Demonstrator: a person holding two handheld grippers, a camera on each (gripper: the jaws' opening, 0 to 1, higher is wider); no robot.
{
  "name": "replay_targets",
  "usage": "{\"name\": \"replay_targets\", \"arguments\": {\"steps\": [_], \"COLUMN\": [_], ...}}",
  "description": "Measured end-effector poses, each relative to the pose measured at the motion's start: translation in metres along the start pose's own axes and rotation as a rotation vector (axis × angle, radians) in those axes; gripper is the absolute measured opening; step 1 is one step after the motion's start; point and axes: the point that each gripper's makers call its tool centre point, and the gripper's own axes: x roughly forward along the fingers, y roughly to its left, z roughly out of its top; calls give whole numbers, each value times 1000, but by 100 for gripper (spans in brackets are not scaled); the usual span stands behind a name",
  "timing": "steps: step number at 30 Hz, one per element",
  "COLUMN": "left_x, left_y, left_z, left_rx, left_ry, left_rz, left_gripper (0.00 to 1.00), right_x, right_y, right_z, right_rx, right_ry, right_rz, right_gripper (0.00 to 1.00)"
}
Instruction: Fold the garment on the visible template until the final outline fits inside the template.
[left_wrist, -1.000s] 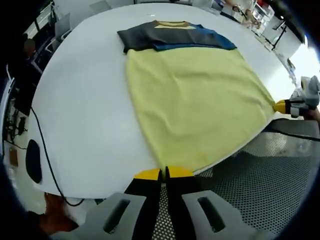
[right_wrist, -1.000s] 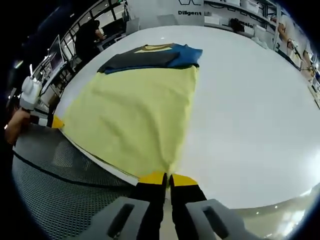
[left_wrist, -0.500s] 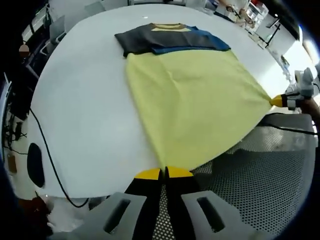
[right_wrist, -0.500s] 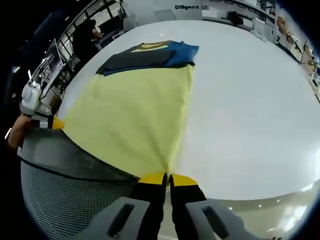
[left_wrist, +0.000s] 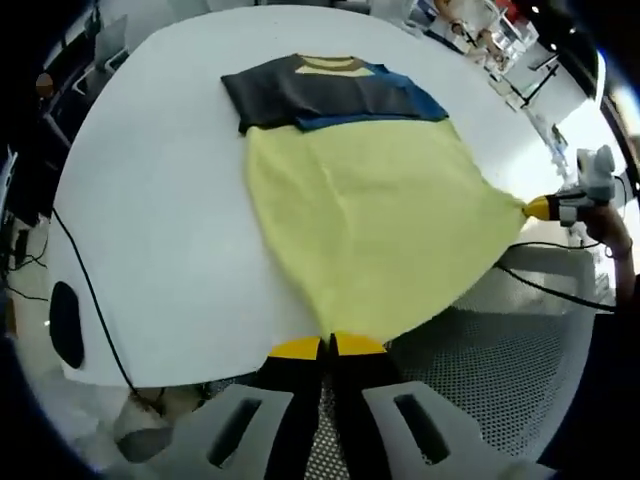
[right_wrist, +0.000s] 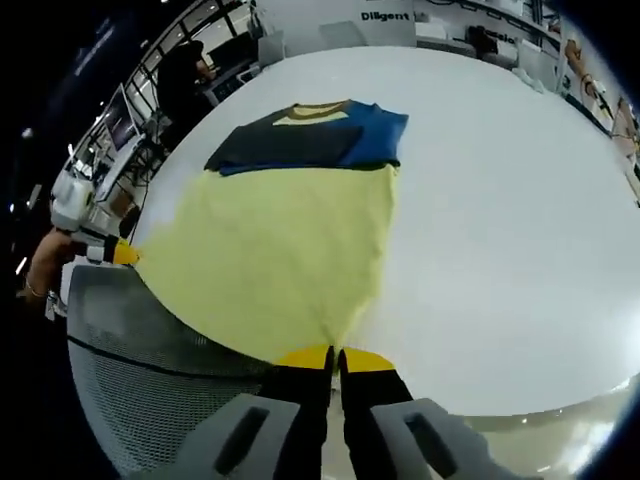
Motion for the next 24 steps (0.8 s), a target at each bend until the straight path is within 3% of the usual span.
{"name": "replay_targets", "arguments": {"steps": [7, 9, 13, 15, 16, 19, 20, 24], "left_x": [-12, -14, -18, -19, -21, -22, -22, -21], "left_y": [9, 14, 21, 22, 26, 31, 34, 37], "left_z": [48, 67, 96, 98, 119, 134, 146, 164], "left_rx": [-2, -8, -14, -17, -24, -15, -3, -4], "left_ry": [-121, -158, -230, -236, -285, -318, -349, -378], "left_rz": [22, 33, 48, 47, 50, 63, 65, 62], "left_gripper": [3, 3, 3, 3, 3, 3, 3, 3], "right_x": [-8, -10, -11, -11, -9, -8, -6, -3], "right_y": [-6, -9, -13, -13, -16, -19, -22, -25], "right_z": [46, 67, 93, 95, 113, 128, 138, 157], "right_rx": [-4, -12, -2, -2, -6, -8, -6, 4], "right_ry": [-113, -159, -208, -211, -245, -270, -283, -313], "right_rz": [-11, -13, -21, -21, -25, -33, -36, -37], "right_gripper": [0, 0, 0, 0, 0, 0, 0, 0]}}
